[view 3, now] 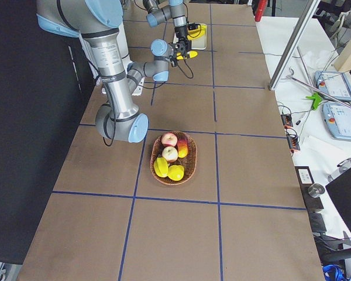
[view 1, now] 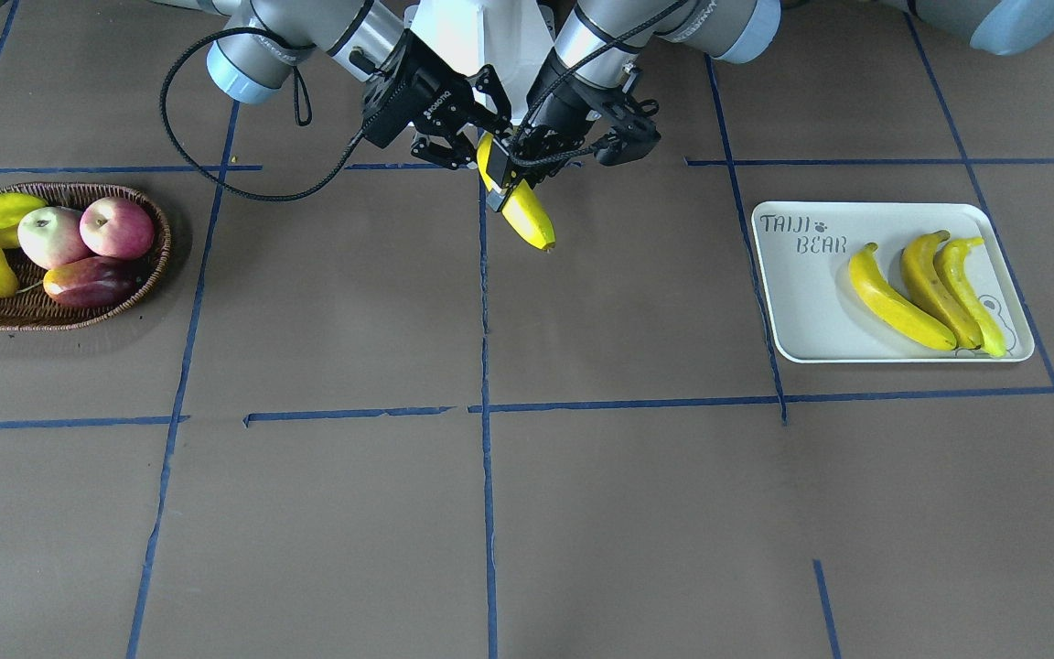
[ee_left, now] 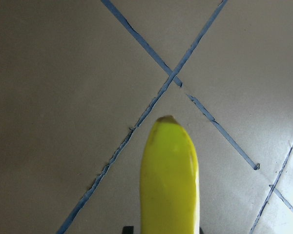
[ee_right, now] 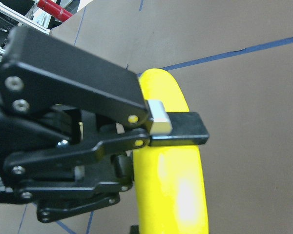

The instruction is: Transfer all bananas from basket to plate

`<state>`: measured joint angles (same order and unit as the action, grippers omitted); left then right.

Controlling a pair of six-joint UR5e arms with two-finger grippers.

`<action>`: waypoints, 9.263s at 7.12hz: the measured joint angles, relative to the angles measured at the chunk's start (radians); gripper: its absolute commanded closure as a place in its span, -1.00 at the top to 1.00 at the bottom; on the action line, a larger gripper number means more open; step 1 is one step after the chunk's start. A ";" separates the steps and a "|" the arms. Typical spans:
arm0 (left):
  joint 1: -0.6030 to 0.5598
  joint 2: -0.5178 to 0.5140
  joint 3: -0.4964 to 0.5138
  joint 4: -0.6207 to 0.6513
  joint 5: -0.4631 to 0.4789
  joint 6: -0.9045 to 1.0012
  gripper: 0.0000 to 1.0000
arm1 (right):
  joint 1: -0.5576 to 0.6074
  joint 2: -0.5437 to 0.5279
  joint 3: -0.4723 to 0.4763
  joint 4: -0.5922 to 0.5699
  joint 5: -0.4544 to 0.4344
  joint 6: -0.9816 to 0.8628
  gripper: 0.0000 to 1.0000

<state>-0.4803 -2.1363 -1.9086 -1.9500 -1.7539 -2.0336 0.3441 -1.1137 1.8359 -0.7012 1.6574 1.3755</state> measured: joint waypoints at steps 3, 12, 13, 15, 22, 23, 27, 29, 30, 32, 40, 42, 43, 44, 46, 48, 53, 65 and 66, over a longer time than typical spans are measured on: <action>0.000 0.007 -0.002 0.000 0.001 0.005 -1.00 | 0.018 -0.002 0.011 -0.006 0.035 0.030 0.99; -0.122 0.180 -0.011 0.223 -0.155 0.337 -0.93 | 0.360 -0.198 0.103 -0.521 0.464 -0.256 0.99; -0.165 0.200 -0.011 0.278 -0.187 0.419 -0.91 | 0.386 -0.223 0.118 -0.596 0.465 -0.354 0.99; -0.239 0.260 -0.008 0.305 -0.208 0.491 -0.76 | 0.445 -0.300 0.166 -0.707 0.470 -0.564 0.99; -0.353 0.429 0.104 0.165 -0.208 0.570 -0.76 | 0.501 -0.380 0.200 -0.773 0.487 -0.780 0.99; -0.355 0.430 0.133 0.163 -0.206 0.605 -0.73 | 0.501 -0.381 0.201 -0.773 0.487 -0.779 0.99; -0.356 0.483 0.182 0.110 -0.206 0.718 1.00 | 0.500 -0.382 0.204 -0.773 0.487 -0.779 0.99; -0.376 0.502 0.171 0.095 -0.220 0.781 1.00 | 0.500 -0.383 0.203 -0.773 0.487 -0.779 0.99; -0.400 0.503 0.166 0.097 -0.251 0.803 1.00 | 0.501 -0.383 0.203 -0.773 0.487 -0.779 0.99; -0.498 0.505 0.163 0.124 -0.338 1.037 1.00 | 0.518 -0.402 0.202 -0.773 0.489 -0.797 0.99; -1.017 0.573 0.171 0.503 -0.453 2.234 1.00 | 0.970 -0.551 0.168 -1.021 0.597 -1.590 0.99; -1.072 0.591 0.172 0.557 -0.541 2.253 1.00 | 1.060 -0.571 0.111 -1.044 0.672 -1.668 0.98; -1.077 0.604 0.178 0.561 -0.563 2.252 1.00 | 1.104 -0.591 0.083 -1.043 0.696 -1.678 0.96; -1.078 0.609 0.184 0.563 -0.571 2.252 1.00 | 1.144 -0.608 0.063 -1.042 0.704 -1.675 0.96; -1.079 0.618 0.179 0.563 -0.577 2.258 1.00 | 1.189 -0.621 0.021 -1.040 0.706 -1.619 0.96; -1.078 0.637 0.165 0.566 -0.575 2.256 1.00 | 1.198 -0.625 0.013 -1.033 0.684 -1.589 0.97; -1.073 0.657 0.171 0.564 -0.570 2.260 1.00 | 1.202 -0.642 0.022 -0.949 0.635 -1.500 1.00; -1.063 0.667 0.165 0.565 -0.565 2.259 1.00 | 1.201 -0.644 0.017 -0.934 0.662 -1.498 0.99; -1.063 0.667 0.166 0.565 -0.565 2.259 1.00 | 1.201 -0.644 0.017 -0.934 0.662 -1.498 1.00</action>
<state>-1.5432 -1.4696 -1.7429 -1.3852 -2.3194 0.2255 1.5447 -1.7575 1.8530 -1.6352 2.3193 -0.1227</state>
